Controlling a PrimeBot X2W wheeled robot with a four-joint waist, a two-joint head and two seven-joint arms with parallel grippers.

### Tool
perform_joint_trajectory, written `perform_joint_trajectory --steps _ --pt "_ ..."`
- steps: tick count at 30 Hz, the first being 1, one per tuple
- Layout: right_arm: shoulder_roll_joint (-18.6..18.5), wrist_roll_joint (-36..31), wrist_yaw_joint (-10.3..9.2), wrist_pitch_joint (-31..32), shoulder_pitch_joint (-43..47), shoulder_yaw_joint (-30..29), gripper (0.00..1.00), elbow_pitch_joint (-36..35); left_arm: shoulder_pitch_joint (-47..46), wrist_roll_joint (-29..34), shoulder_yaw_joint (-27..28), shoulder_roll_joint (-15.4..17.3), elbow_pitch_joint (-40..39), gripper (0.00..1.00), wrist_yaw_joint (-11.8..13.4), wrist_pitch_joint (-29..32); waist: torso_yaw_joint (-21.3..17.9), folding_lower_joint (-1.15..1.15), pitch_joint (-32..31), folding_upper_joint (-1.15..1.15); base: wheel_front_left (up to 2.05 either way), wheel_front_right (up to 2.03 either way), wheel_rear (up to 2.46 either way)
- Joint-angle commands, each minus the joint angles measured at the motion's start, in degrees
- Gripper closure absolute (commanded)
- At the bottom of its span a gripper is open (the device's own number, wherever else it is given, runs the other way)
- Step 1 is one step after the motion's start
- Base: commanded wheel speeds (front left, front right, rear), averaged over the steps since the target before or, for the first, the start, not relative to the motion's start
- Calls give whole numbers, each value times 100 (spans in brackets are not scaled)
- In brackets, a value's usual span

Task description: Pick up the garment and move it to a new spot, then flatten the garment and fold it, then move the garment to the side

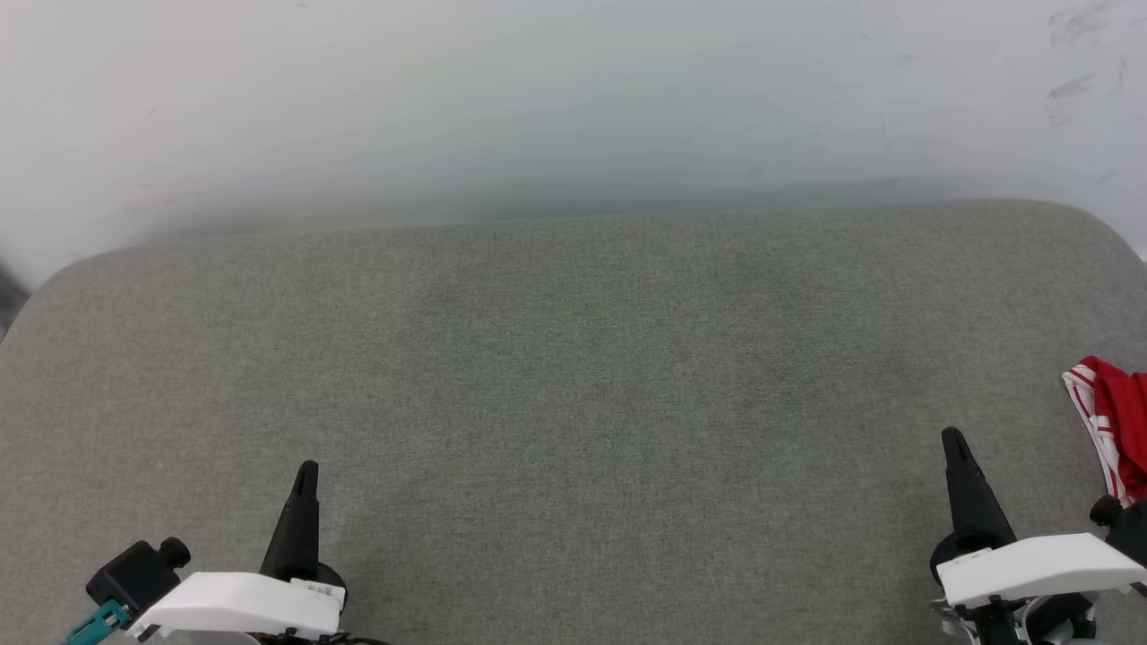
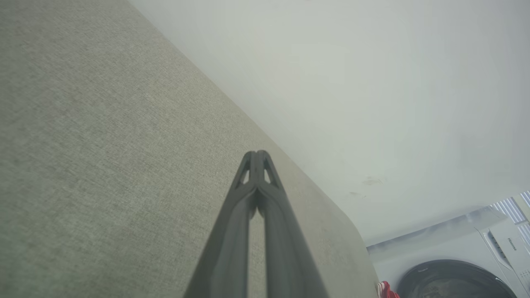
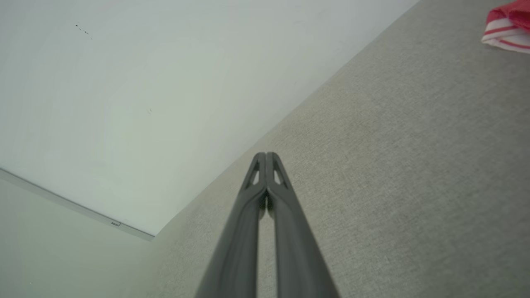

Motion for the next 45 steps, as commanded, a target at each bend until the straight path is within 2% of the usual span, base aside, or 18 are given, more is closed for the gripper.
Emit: perform_joint_trajectory --steps 1,22,45 --pt "8 177 0 32 -162 -21 100 -41 -156 -148 23 18 -39 100 -7 31 1 -1 -1 0 0 0 0" --pt "12 1633 0 377 -257 -101 100 74 -339 -1416 122 -34 128 100 -10 379 21 -1 -14 0 0 0 0" --pt "16 2938 0 681 -328 -175 100 177 -490 -2539 219 -97 286 100 -13 708 44 -1 -28 0 0 0 0"
